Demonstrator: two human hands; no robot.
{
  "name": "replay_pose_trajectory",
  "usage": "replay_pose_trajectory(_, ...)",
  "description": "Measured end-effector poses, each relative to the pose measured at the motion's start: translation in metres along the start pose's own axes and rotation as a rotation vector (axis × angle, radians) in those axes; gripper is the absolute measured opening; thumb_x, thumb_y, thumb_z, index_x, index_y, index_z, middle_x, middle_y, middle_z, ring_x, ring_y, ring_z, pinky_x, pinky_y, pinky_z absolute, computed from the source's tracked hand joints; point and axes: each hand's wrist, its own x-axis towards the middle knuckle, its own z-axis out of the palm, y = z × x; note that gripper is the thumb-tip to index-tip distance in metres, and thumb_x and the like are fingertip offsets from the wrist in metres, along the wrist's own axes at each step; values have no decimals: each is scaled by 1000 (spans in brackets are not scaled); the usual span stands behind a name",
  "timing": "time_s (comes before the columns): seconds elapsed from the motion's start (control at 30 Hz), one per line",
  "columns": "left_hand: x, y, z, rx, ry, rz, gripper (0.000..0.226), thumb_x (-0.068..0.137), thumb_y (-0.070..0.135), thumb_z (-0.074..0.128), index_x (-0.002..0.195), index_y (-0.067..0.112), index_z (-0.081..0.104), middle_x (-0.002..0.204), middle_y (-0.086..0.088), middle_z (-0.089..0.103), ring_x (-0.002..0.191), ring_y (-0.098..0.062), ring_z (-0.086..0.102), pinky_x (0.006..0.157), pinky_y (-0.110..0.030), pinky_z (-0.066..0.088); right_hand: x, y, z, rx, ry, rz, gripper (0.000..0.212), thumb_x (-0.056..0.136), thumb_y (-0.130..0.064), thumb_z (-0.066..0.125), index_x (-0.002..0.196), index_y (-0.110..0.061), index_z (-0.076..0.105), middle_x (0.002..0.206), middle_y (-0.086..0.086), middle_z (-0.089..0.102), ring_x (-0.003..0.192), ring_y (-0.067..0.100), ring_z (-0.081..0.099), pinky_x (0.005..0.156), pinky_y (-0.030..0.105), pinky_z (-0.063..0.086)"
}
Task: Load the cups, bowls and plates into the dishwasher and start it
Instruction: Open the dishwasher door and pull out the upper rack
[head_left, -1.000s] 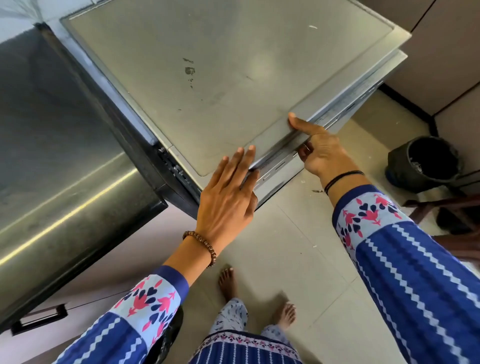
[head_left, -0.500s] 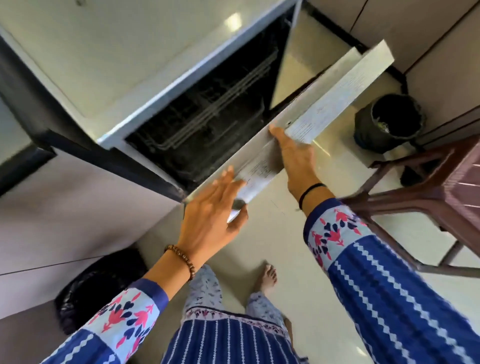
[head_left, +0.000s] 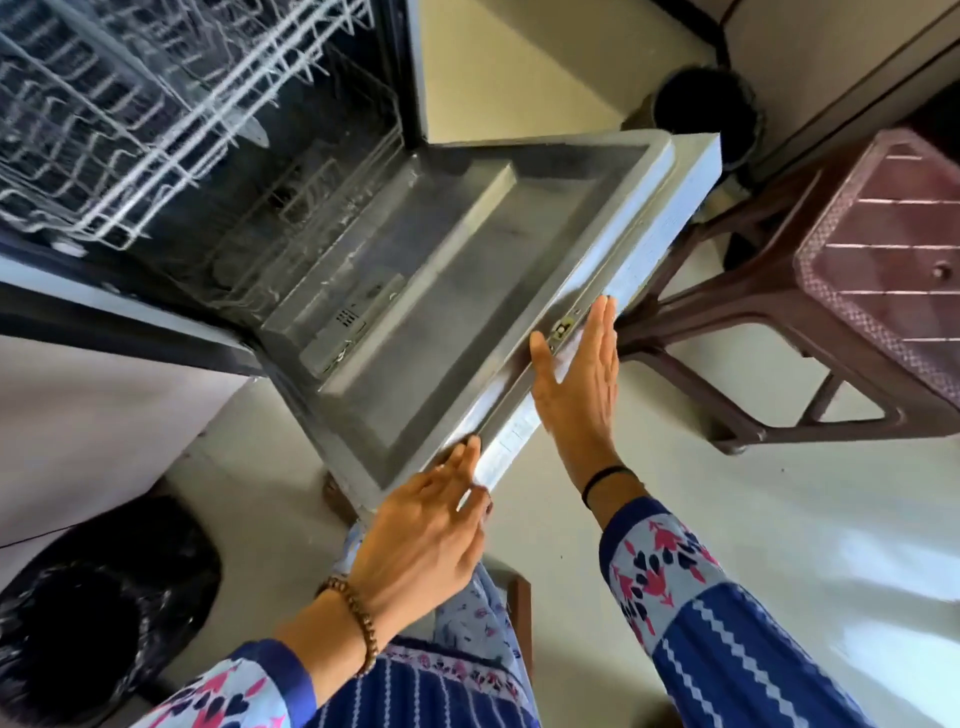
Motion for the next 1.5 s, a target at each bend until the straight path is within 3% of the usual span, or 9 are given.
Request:
replay_pose_trajectory(0.17, 23, 11, 46, 8, -202, 137, 41, 96, 35, 32, 104, 13, 67, 147, -22, 43, 121, -23, 61, 74, -33, 60, 1, 64, 8, -233, -31, -26, 66, 107, -42, 38, 161, -24, 5, 168, -5, -11, 155, 22, -8, 116, 46, 27)
replay_pose_trajectory(0.27, 44, 14, 78, -16, -294, 209, 38, 101, 32, 29, 127, 15, 51, 163, -13, 10, 126, -24, 54, 86, -36, 54, 9, 106, 11, -477, -53, -156, 48, 99, -9, 59, 145, -11, 48, 168, 11, 10, 153, 40, 8, 98, 53, 47)
replay_pose_trajectory(0.37, 65, 4, 112, -116, -299, 279, 52, 96, 13, 20, 143, 13, 42, 162, -8, 16, 146, -22, 28, 103, -40, 47, 21, 147, 16, -670, -134, -194, 51, 81, 7, 72, 130, 0, 60, 161, 20, 28, 147, 46, 27, 85, 53, 56)
replay_pose_trajectory(0.47, 92, -7, 133, 6, -163, 355, 55, 87, -1, 49, 141, 5, 47, 159, -17, 25, 146, -27, 29, 109, -35, 43, 29, 177, 20, -792, -199, -218, 52, 84, -1, 73, 134, -5, 59, 161, 23, 26, 148, 45, 26, 99, 53, 52)
replay_pose_trajectory(0.57, 115, -16, 150, -109, -229, 245, 94, 67, 36, 86, 146, 8, 43, 156, -8, 33, 141, -19, 37, 103, -32, 48, 35, 207, 27, -872, -288, -241, 53, 97, -13, 59, 148, -14, 46, 166, 19, 8, 153, 38, 10, 118, 47, 33)
replay_pose_trajectory(0.63, 126, -20, 167, -167, -286, 231, 102, 71, 38, 84, 152, 12, 28, 160, -3, 19, 144, -14, 27, 105, -33, 47, 42, 218, 32, -815, -305, -180, 62, 102, -21, 51, 157, -9, 26, 168, 14, 3, 155, 33, 5, 123, 42, 23)
replay_pose_trajectory(0.8, 151, -15, 200, -48, -353, 286, 86, 97, 34, 55, 154, 17, -8, 152, 6, -26, 137, -6, -21, 114, -22, -2, 57, 251, 46, -704, -369, -120, 75, 103, -25, 53, 159, -8, 7, 168, 8, 3, 155, 26, 2, 123, 35, 7)
replay_pose_trajectory(1.1, 182, -12, 260, -118, -450, 192, 76, 99, 8, 47, 156, 18, -3, 159, 7, -19, 149, -8, -8, 115, -20, 3, 80, 298, 77, -705, -476, -33, 75, 103, -29, 48, 160, -11, 2, 168, 4, -4, 156, 24, -2, 125, 36, 8)
replay_pose_trajectory(1.5, 210, -17, 307, -65, -555, 180, 75, 99, 5, 46, 156, 9, -3, 163, -5, -12, 151, -16, -6, 119, -26, 12, 109, 336, 122, -664, -585, 98, 71, 103, -30, 47, 160, -11, 8, 169, 4, -5, 155, 25, -4, 125, 40, 7)
